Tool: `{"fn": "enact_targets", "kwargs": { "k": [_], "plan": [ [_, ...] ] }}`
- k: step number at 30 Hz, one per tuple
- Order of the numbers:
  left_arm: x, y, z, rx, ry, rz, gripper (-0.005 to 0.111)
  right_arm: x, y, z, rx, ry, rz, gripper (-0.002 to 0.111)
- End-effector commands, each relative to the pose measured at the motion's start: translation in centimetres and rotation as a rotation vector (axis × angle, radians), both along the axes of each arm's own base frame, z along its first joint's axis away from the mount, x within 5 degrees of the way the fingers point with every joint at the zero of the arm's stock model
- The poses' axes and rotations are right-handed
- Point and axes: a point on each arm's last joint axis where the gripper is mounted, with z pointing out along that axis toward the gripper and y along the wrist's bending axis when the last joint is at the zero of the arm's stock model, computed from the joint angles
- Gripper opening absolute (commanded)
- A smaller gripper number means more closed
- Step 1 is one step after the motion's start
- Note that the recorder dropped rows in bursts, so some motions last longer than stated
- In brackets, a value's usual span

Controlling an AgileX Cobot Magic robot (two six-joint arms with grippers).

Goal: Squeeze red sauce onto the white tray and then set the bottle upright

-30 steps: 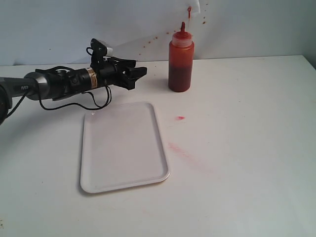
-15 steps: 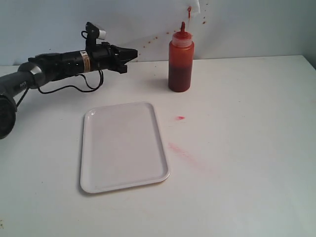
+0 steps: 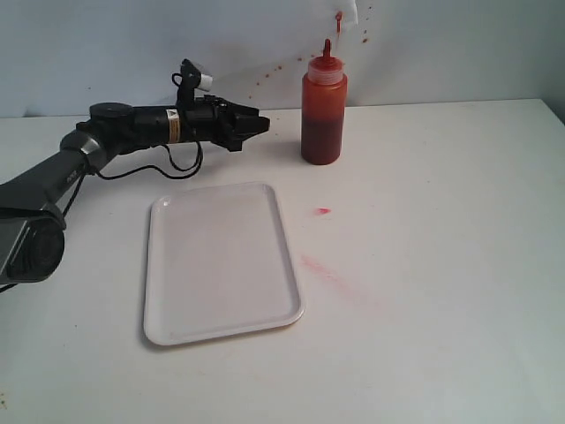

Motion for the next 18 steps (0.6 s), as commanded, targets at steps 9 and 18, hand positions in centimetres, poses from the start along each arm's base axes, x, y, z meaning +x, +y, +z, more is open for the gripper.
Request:
{"fn": "enact_targets", "kwargs": {
  "k": [9, 18],
  "plan": [
    [-0.7, -4.9, 0.7, -0.043, -0.005, 0.008, 0.104, 0.0, 0.0, 0.0, 0.006, -0.011, 0.002, 0.000],
    [-1.1, -7.3, 0.6, -0.010, -0.036, 0.011, 0.104, 0.0, 0.0, 0.0, 0.006, -0.011, 0.002, 0.000]
  ]
}}
